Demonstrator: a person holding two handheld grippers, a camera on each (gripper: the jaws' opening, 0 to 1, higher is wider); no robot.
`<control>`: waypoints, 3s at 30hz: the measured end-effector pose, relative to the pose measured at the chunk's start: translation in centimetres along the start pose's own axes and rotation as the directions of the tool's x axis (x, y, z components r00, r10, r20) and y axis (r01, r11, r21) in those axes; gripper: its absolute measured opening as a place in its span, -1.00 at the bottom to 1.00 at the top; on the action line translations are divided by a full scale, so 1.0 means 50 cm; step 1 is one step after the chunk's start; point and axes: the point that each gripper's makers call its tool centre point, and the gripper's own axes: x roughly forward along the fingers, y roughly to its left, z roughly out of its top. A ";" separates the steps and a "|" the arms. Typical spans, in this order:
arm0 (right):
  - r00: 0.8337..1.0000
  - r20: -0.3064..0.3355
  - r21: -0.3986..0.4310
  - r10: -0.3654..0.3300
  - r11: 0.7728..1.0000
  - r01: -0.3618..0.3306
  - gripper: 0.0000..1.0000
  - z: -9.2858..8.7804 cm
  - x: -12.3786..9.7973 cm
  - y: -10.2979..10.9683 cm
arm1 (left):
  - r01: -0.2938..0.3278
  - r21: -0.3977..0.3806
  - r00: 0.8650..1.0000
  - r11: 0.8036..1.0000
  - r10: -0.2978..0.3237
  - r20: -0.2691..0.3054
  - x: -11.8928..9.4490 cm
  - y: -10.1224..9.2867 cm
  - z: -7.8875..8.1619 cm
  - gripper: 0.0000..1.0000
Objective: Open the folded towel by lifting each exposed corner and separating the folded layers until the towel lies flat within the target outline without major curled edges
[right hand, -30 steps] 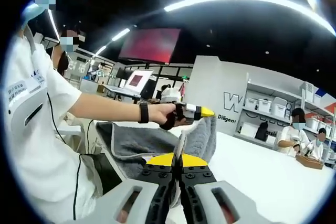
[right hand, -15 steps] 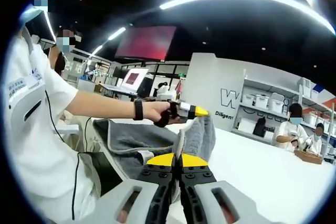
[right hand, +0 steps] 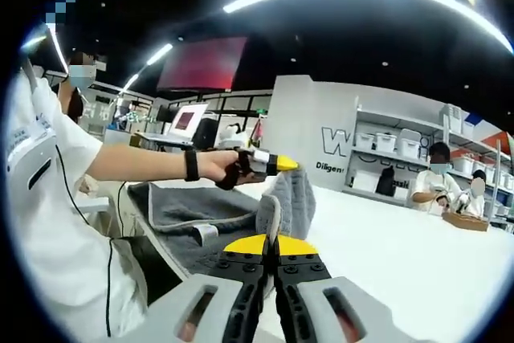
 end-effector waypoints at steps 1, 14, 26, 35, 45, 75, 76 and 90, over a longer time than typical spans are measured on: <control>1.000 -0.007 0.002 -0.014 1.000 0.014 -1.00 -0.005 -0.001 -0.005 | 0.002 -0.001 1.000 1.000 -0.002 0.000 -0.001 -0.002 -0.002 -1.00; 0.988 -0.032 -0.082 -0.149 0.986 0.146 -1.00 -0.010 -0.002 -0.046 | -0.001 0.009 1.000 1.000 0.001 -0.007 -0.005 -0.002 -0.012 -1.00; 0.973 -0.039 -0.102 -0.230 0.969 0.225 -1.00 -0.018 0.000 -0.083 | -0.005 0.012 1.000 1.000 0.005 -0.002 -0.008 -0.005 -0.020 -1.00; 0.956 -0.052 -0.108 -0.288 0.954 0.281 -1.00 -0.034 -0.004 -0.114 | -0.001 0.010 1.000 1.000 0.001 0.001 -0.001 -0.010 -0.032 -1.00; 0.968 -0.059 -0.080 -0.243 0.968 0.238 -1.00 -0.047 -0.013 -0.104 | 0.006 0.001 1.000 1.000 -0.006 -0.005 0.010 -0.023 -0.044 -1.00; 0.992 -0.117 -0.130 0.049 0.989 -0.064 -1.00 -0.074 -0.002 0.009 | -0.108 -0.037 0.988 0.993 0.103 -0.117 0.005 0.028 -0.109 -1.00; 0.992 -0.118 -0.131 0.048 0.989 -0.064 -1.00 -0.075 -0.002 0.009 | -0.110 -0.040 0.987 0.993 0.104 -0.119 0.004 0.029 -0.111 -1.00; 0.989 -0.143 -0.131 0.024 0.990 -0.043 -1.00 -0.096 -0.016 -0.012 | -0.136 -0.066 0.977 0.989 0.123 -0.174 0.032 0.066 -0.116 -0.99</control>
